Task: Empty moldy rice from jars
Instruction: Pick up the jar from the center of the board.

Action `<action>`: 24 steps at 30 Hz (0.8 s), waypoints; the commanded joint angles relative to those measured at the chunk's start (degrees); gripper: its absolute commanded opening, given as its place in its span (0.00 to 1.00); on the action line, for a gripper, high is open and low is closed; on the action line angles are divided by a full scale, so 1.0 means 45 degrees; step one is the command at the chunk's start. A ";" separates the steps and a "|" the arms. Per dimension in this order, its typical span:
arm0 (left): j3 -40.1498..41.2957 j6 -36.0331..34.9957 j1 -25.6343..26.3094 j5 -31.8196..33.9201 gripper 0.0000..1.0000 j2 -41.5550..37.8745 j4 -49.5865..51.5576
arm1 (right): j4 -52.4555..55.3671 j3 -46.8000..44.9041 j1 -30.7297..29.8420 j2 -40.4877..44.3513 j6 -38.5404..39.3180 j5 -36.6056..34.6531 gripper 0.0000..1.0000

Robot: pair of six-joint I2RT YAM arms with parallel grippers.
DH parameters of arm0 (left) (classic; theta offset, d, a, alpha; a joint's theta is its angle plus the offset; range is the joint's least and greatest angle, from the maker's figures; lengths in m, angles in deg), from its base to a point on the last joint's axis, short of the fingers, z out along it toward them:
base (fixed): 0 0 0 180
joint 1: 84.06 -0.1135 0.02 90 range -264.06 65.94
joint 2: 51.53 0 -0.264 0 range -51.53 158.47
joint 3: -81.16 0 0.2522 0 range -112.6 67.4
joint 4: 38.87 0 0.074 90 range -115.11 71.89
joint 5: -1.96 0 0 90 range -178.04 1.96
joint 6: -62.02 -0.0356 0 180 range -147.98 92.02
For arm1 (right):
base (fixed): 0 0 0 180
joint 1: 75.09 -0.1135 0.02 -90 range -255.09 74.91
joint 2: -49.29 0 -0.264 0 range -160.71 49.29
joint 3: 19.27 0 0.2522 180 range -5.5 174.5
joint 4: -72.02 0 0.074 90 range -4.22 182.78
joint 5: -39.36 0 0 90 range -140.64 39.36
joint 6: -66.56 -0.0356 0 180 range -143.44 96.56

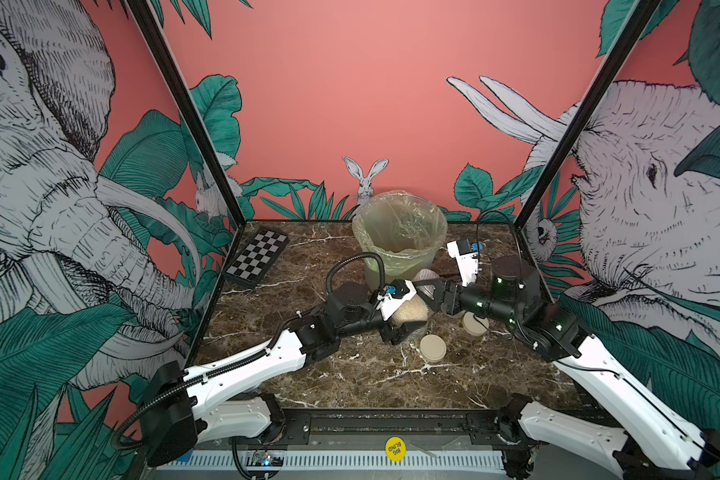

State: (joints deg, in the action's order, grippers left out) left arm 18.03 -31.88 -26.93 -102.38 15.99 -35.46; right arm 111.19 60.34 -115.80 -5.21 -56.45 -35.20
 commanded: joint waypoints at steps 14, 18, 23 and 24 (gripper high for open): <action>-0.0052 -0.1451 -0.0350 0.2256 0.38 -0.0524 -0.0939 | -0.0994 -0.0510 0.0074 0.0776 -0.0920 -0.1572 0.99; -0.0034 -0.2398 -0.0370 0.3083 0.37 -0.0841 -0.0747 | -0.1069 -0.0439 0.0139 0.1184 -0.1153 -0.2132 0.99; -0.0191 -0.4022 -0.0370 0.4318 0.36 -0.1102 -0.0421 | -0.0550 0.0473 0.0767 0.1017 -0.2052 -0.1665 0.99; -0.0253 -0.4411 -0.0360 0.4546 0.36 -0.1101 -0.0360 | -0.0415 0.0751 0.1072 0.0819 -0.2537 -0.1158 0.99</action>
State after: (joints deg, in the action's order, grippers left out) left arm 18.05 -44.95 -28.29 -86.49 13.70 -34.87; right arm 110.00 60.40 -113.11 -0.82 -63.31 -42.78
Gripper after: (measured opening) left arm 0.818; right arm 0.988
